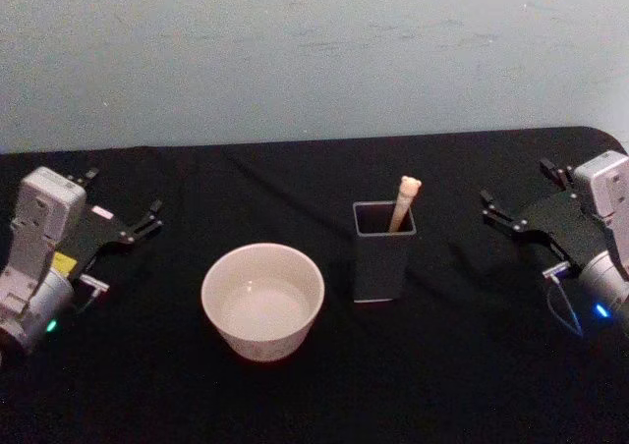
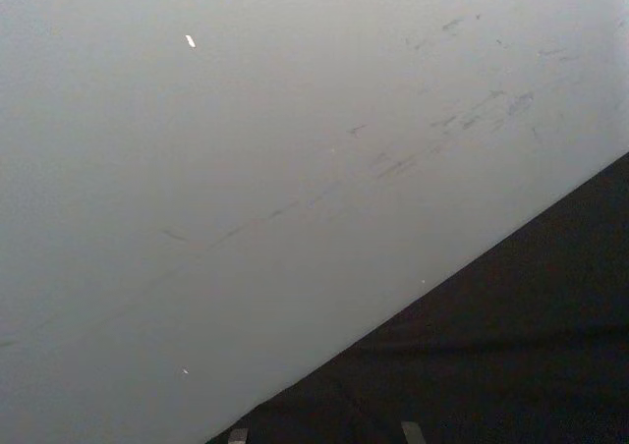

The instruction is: Pick up the stirring spoon with one hand, stir inside the cup, then place it back in its original position.

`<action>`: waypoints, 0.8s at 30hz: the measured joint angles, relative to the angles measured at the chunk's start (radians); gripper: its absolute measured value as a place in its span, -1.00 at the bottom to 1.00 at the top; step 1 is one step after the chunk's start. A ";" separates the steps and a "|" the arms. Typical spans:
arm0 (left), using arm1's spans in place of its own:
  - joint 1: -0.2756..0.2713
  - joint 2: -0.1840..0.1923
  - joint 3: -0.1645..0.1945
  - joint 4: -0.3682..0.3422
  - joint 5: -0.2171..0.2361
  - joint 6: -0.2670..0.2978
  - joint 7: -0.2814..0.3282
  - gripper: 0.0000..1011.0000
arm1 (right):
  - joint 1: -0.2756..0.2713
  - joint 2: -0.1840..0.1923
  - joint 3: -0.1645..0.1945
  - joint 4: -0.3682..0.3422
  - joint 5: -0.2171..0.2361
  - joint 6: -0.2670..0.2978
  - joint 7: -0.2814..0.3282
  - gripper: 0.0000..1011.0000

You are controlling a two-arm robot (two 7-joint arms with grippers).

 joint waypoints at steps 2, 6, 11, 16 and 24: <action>0.000 0.000 0.000 0.000 0.000 0.000 0.000 0.98 | -0.004 -0.002 0.009 -0.002 0.010 -0.003 0.009 0.98; 0.000 0.000 0.000 0.000 0.000 0.000 0.000 0.98 | -0.013 -0.004 0.038 -0.013 0.049 -0.010 0.046 0.98; 0.000 0.000 0.000 0.000 0.000 0.000 0.000 0.98 | -0.024 -0.003 0.068 -0.027 0.088 -0.022 0.089 0.98; 0.000 0.000 0.000 0.000 0.000 0.000 0.000 0.98 | -0.036 0.001 0.100 -0.048 0.131 -0.037 0.142 0.98; 0.000 0.000 0.000 0.000 0.000 0.000 0.000 0.98 | -0.058 0.002 0.139 -0.077 0.203 -0.058 0.232 0.98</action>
